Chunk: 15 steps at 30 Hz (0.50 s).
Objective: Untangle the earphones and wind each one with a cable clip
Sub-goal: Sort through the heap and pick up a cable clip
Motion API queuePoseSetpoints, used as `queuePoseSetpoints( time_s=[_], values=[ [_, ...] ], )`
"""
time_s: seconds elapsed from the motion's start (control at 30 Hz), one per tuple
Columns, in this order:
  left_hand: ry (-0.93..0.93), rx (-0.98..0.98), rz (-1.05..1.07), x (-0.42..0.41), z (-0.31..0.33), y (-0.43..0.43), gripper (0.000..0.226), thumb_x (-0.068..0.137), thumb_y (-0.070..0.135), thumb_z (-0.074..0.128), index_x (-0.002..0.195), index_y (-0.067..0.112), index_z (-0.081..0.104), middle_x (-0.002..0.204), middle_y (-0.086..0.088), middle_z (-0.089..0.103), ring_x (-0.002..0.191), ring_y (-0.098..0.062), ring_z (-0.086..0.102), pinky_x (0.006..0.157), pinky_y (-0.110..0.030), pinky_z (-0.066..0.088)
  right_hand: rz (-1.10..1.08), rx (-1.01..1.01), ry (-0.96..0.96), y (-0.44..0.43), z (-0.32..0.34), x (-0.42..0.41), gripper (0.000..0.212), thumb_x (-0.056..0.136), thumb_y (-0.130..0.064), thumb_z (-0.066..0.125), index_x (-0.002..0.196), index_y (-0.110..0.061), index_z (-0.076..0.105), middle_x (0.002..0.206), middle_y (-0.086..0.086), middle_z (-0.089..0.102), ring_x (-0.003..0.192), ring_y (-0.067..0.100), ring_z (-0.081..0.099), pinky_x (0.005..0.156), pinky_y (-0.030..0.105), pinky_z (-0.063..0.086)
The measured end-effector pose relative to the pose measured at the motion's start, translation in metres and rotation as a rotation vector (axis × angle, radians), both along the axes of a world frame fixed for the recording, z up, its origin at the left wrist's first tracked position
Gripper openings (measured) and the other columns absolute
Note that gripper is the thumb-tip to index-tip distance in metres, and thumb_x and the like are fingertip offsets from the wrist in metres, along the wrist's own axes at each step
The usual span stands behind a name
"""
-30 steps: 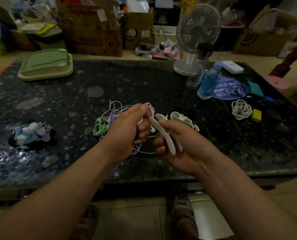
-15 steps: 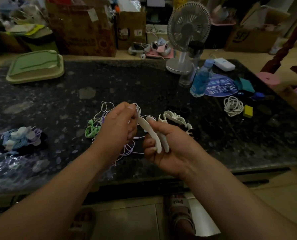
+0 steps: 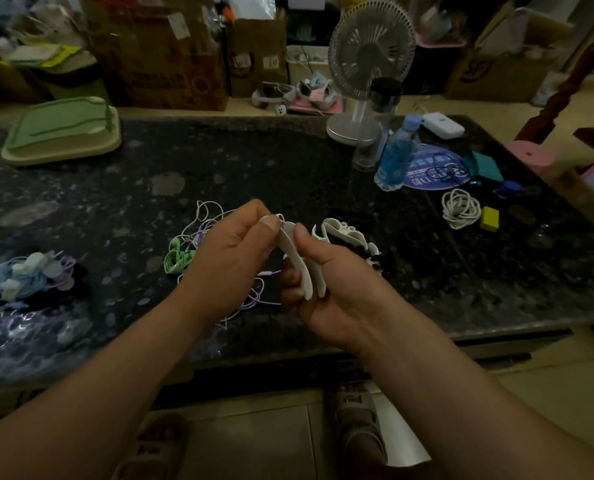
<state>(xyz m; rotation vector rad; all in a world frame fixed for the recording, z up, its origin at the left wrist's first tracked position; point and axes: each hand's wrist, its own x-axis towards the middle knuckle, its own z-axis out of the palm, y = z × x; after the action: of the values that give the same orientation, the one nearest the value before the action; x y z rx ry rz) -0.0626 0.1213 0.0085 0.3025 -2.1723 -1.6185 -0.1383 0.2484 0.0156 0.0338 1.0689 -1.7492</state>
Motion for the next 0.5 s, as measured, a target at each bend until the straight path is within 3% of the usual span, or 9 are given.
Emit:
queuePoseSetpoints(
  time_s=[0.13, 0.2, 0.23, 0.3, 0.4, 0.47, 0.5],
  values=[
    [0.003, -0.086, -0.008, 0.002, -0.003, 0.007, 0.031, 0.111, 0.019, 0.046, 0.085, 0.002, 0.050, 0.068, 0.012, 0.052, 0.060, -0.001, 0.049, 0.057, -0.016, 0.042, -0.013, 0.008, 0.089, -0.004, -0.004, 0.005, 0.033, 0.105, -0.042, 0.056, 0.099, -0.014, 0.072, 0.079, 0.003, 0.059, 0.059, 0.010, 0.048, 0.053, 0.022, 0.037],
    [0.016, -0.166, -0.033, 0.004, -0.004, 0.012, 0.030, 0.110, 0.023, 0.047, 0.084, 0.009, 0.054, 0.071, 0.009, 0.057, 0.063, -0.004, 0.053, 0.057, -0.021, 0.045, -0.038, 0.044, 0.142, -0.004, -0.004, 0.003, 0.042, 0.103, -0.048, 0.057, 0.107, -0.010, 0.074, 0.088, 0.012, 0.064, 0.068, 0.016, 0.057, 0.069, 0.030, 0.046],
    [0.018, -0.214, -0.045, 0.005, -0.004, 0.016, 0.028, 0.108, 0.025, 0.048, 0.083, 0.016, 0.055, 0.073, 0.009, 0.060, 0.065, -0.006, 0.056, 0.059, -0.023, 0.047, -0.049, 0.071, 0.175, -0.004, -0.005, 0.000, 0.048, 0.102, -0.052, 0.057, 0.112, -0.008, 0.074, 0.098, 0.019, 0.070, 0.079, 0.023, 0.066, 0.081, 0.037, 0.054],
    [0.021, -0.290, -0.072, 0.008, -0.004, 0.020, 0.025, 0.105, 0.026, 0.048, 0.081, 0.029, 0.055, 0.074, 0.014, 0.060, 0.068, -0.005, 0.056, 0.062, -0.020, 0.046, -0.041, 0.125, 0.249, 0.000, -0.004, -0.004, 0.052, 0.102, -0.053, 0.056, 0.118, -0.007, 0.073, 0.118, 0.022, 0.074, 0.109, 0.033, 0.073, 0.103, 0.052, 0.055],
    [-0.007, -0.229, -0.134, 0.013, 0.004, 0.021, 0.031, 0.108, 0.014, 0.046, 0.083, 0.025, 0.059, 0.074, 0.014, 0.062, 0.069, -0.002, 0.059, 0.065, -0.012, 0.046, 0.048, 0.113, 0.330, 0.005, 0.000, -0.007, 0.045, 0.103, -0.047, 0.058, 0.125, -0.010, 0.070, 0.121, 0.020, 0.074, 0.116, 0.036, 0.071, 0.103, 0.055, 0.055],
    [-0.069, 0.043, -0.195, 0.016, 0.014, 0.019, 0.033, 0.108, 0.006, 0.044, 0.080, 0.012, 0.061, 0.071, 0.010, 0.065, 0.064, -0.001, 0.061, 0.063, -0.015, 0.050, 0.121, 0.092, 0.375, 0.009, 0.003, -0.011, 0.037, 0.102, -0.042, 0.062, 0.129, -0.018, 0.067, 0.119, 0.014, 0.075, 0.108, 0.034, 0.072, 0.096, 0.050, 0.057],
    [-0.111, 0.183, -0.196, 0.017, 0.018, 0.016, 0.031, 0.108, 0.008, 0.043, 0.082, 0.005, 0.061, 0.070, 0.006, 0.066, 0.062, -0.006, 0.063, 0.059, -0.018, 0.051, 0.165, 0.086, 0.404, 0.012, 0.005, -0.013, 0.032, 0.103, -0.039, 0.060, 0.130, -0.022, 0.067, 0.110, 0.008, 0.076, 0.095, 0.028, 0.072, 0.082, 0.039, 0.057]
  ],
)
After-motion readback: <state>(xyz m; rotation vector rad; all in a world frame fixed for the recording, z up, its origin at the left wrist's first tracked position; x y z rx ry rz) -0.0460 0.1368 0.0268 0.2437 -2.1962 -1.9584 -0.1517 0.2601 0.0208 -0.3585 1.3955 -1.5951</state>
